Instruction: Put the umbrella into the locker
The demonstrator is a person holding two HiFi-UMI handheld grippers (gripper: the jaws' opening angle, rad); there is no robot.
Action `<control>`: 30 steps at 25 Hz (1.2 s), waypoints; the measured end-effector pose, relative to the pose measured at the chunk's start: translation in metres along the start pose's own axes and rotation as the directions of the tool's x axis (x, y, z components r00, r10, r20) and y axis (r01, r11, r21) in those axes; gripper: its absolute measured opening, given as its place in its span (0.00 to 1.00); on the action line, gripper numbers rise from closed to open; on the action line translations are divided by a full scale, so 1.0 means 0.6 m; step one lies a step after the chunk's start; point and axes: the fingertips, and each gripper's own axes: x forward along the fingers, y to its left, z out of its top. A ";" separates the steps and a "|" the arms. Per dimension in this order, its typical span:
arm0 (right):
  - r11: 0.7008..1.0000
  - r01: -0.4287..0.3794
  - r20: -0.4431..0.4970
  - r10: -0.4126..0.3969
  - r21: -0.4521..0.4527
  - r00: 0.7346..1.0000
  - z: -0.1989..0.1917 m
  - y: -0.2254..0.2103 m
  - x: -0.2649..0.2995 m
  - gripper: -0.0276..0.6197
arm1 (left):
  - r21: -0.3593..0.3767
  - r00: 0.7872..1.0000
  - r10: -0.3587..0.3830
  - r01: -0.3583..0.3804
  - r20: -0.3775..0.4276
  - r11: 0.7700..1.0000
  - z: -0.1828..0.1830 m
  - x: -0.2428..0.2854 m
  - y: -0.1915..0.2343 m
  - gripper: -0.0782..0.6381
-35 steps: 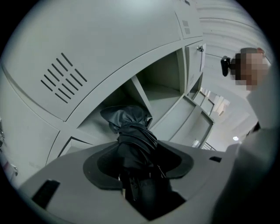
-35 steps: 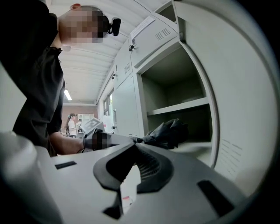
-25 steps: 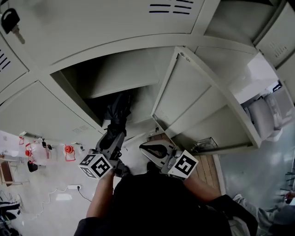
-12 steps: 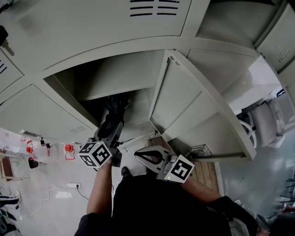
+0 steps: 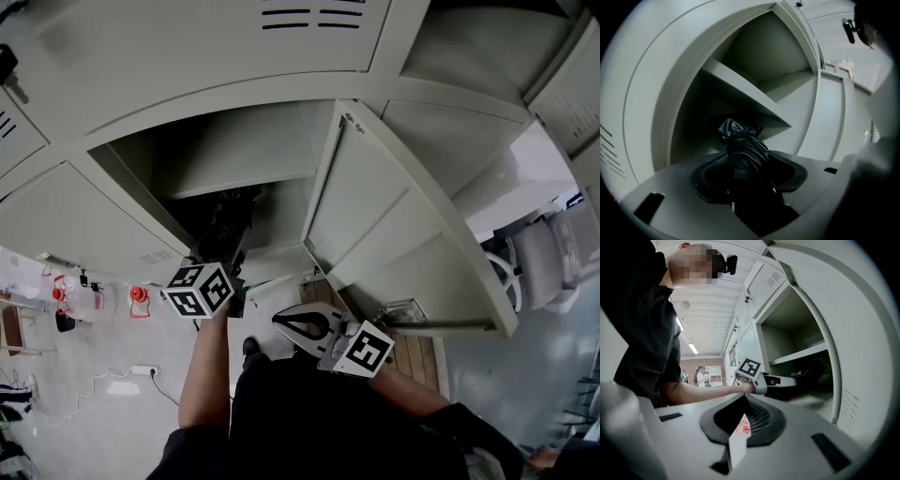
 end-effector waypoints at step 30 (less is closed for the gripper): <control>1.000 0.002 -0.011 -0.001 0.014 1.000 -0.009 -0.007 -0.015 0.06 | 0.257 0.981 0.140 -0.101 -0.138 0.961 0.001 0.141 0.044 0.44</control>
